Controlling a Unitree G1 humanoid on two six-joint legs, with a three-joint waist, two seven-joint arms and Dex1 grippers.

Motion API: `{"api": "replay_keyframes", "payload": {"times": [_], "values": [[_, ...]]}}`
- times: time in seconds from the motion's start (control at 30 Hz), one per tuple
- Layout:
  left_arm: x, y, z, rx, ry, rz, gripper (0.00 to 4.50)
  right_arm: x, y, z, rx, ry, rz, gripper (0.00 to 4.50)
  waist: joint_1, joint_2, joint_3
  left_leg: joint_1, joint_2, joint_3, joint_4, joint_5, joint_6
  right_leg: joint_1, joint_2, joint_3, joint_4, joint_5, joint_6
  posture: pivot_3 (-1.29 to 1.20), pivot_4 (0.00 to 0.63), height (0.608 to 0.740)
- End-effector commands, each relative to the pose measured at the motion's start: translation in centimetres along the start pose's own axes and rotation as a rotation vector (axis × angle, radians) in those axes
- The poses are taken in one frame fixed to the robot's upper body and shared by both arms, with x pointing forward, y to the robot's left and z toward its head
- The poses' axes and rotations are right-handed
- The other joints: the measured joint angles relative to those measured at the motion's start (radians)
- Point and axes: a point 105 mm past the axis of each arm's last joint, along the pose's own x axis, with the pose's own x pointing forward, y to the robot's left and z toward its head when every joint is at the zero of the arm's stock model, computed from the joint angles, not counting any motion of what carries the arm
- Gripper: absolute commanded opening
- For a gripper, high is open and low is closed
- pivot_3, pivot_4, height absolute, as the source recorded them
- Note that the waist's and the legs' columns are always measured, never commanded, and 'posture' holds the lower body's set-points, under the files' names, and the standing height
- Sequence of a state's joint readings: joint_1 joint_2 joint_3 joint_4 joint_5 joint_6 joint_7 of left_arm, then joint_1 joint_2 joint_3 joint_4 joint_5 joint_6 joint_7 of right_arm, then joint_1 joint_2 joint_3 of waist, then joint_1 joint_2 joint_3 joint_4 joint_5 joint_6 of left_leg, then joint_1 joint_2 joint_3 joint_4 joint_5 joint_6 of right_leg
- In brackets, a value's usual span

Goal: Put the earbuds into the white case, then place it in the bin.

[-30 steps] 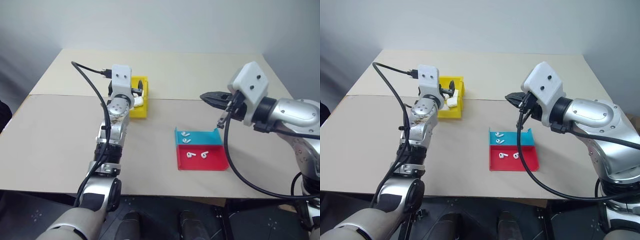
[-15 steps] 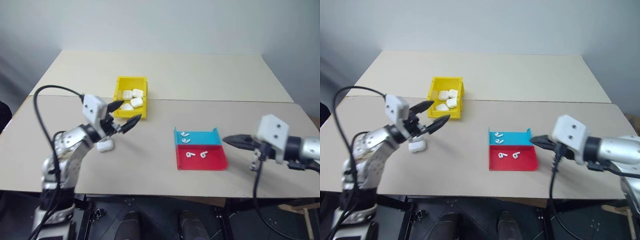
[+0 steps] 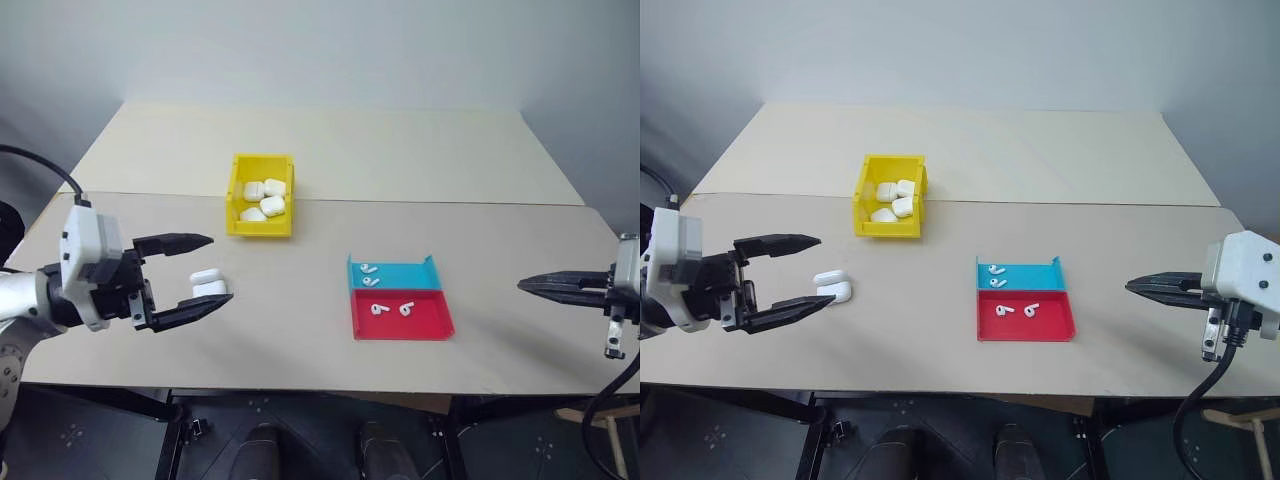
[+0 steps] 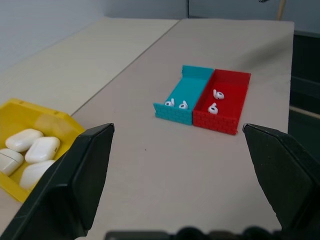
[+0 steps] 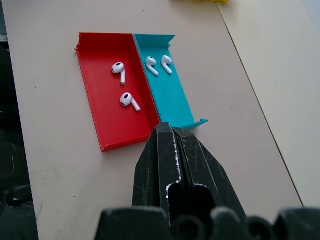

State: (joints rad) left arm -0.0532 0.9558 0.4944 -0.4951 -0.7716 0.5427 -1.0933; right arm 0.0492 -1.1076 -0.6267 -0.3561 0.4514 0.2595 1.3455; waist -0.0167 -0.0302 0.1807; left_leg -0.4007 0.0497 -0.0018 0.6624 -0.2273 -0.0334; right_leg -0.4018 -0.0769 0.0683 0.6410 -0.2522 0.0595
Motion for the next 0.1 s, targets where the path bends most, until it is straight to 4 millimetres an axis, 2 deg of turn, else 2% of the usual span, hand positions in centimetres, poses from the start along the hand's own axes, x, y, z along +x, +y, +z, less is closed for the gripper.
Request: {"api": "replay_keyframes", "payload": {"times": [0.03, 0.1], "values": [[-0.43, 0.40, 0.67, 0.054, -0.005, 0.033, 4.47, 0.30, -0.51, 0.62, -0.042, -0.019, -0.010, 0.00, 0.000, 0.000, 0.000, 0.000, 0.000, 0.000, 0.000, 0.000, 0.000, 0.000, 0.000, 0.000, 0.000, 0.000, 0.000, 0.00, 0.150, 0.740], [-0.37, 0.30, 0.61, 0.053, -0.007, 0.032, 4.47, 0.47, -0.70, 0.71, -0.044, -0.024, -0.011, 0.00, 0.000, 0.000, 0.000, 0.000, 0.000, 0.000, 0.000, 0.000, 0.000, 0.000, 0.000, 0.000, 0.000, 0.000, 0.000, 0.00, 0.150, 0.740]]}}
